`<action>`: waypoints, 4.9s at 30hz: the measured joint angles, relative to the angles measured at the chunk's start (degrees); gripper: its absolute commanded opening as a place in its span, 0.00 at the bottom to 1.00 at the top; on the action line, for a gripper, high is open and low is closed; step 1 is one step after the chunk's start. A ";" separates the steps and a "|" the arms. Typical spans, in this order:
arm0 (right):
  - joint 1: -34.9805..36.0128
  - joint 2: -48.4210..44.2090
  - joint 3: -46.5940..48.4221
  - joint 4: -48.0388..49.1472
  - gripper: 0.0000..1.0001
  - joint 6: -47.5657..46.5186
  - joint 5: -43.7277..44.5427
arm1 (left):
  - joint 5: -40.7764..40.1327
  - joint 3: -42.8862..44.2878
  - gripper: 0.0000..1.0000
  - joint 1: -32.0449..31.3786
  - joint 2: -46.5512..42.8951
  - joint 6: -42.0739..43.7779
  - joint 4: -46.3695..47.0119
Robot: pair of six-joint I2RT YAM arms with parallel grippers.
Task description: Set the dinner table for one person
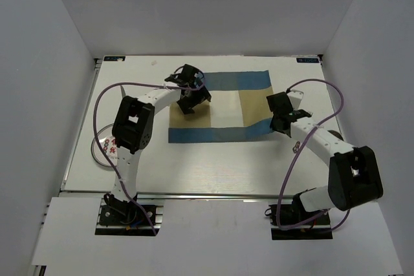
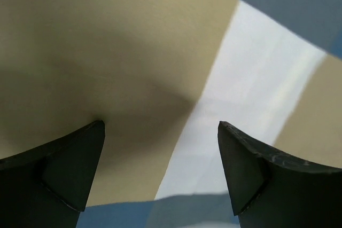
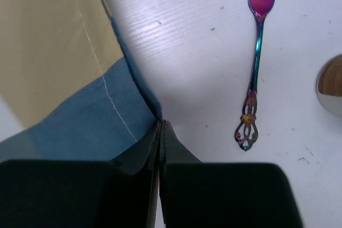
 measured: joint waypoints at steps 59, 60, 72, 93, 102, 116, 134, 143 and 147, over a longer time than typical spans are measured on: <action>5.03 25.14 14.95 4.76 0.89 1.51 -12.79 | -17.75 -12.09 0.98 2.56 -8.52 8.02 -7.10; 5.03 25.14 14.95 4.79 0.89 1.57 -12.76 | -17.75 -12.09 0.98 2.56 -8.52 8.04 -7.10; 5.03 25.18 15.30 4.33 0.89 1.22 -12.90 | -16.85 -13.16 0.98 2.60 -9.75 8.24 -7.91; 4.52 13.55 20.31 -2.64 0.89 -1.25 -13.31 | -17.64 -10.45 0.98 2.60 -22.99 10.29 -15.04; 1.36 -7.98 15.02 -0.96 0.89 -8.81 -19.12 | -22.32 -21.05 0.98 2.60 -52.30 11.02 -15.80; 4.63 -14.58 -2.67 10.38 0.88 -11.63 -52.43 | -36.06 -45.46 0.98 3.43 -76.17 -16.92 -32.65; 23.87 20.74 12.50 37.48 0.83 11.72 -55.41 | -41.88 -32.85 0.98 3.28 -75.58 -13.77 -43.08; 35.93 49.55 41.62 34.77 0.83 19.02 -51.60 | -42.75 -24.06 0.98 3.28 -78.07 -1.20 -42.80; 37.38 59.56 54.55 30.86 0.81 20.81 -51.87 | -42.66 -22.34 0.98 3.17 -81.22 2.86 -42.53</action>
